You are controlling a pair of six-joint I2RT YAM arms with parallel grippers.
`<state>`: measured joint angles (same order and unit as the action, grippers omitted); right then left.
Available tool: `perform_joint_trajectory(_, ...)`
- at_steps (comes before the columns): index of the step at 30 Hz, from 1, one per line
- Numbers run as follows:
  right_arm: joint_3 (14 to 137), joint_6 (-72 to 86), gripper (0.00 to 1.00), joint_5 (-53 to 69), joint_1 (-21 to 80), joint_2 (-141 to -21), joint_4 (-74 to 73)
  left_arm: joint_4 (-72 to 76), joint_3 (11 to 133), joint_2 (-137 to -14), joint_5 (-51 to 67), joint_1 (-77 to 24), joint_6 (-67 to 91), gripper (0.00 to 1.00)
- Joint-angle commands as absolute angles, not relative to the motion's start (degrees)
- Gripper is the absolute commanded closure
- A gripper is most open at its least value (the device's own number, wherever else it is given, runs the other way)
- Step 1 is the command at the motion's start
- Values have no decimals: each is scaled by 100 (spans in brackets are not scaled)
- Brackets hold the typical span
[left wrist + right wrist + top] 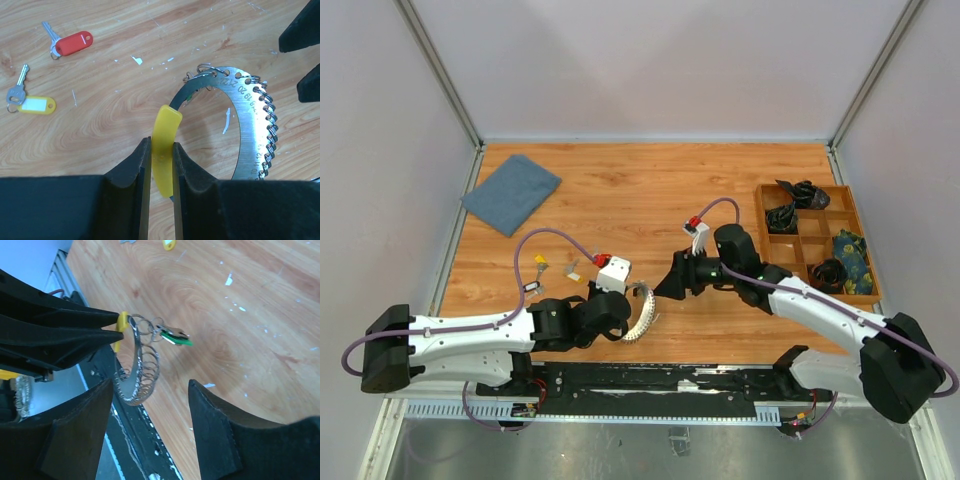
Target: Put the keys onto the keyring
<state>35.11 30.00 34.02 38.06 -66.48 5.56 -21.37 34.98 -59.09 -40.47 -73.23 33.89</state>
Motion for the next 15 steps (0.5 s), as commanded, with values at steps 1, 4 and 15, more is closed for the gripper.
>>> perform_joint_trajectory(1,3501,3542,37,3811,3958,-6735,1200,-1846,3622,-5905,-4278,-7297,3304,99)
perform_joint_trajectory(4,3549,3550,37,3830,4091,-6951,1238,-1814,3655,-5914,-4280,-7295,3271,100)
perform_joint_trajectory(15,3637,3634,58,3802,4314,-7356,1423,-1727,3814,-5992,-4289,-7295,3164,99)
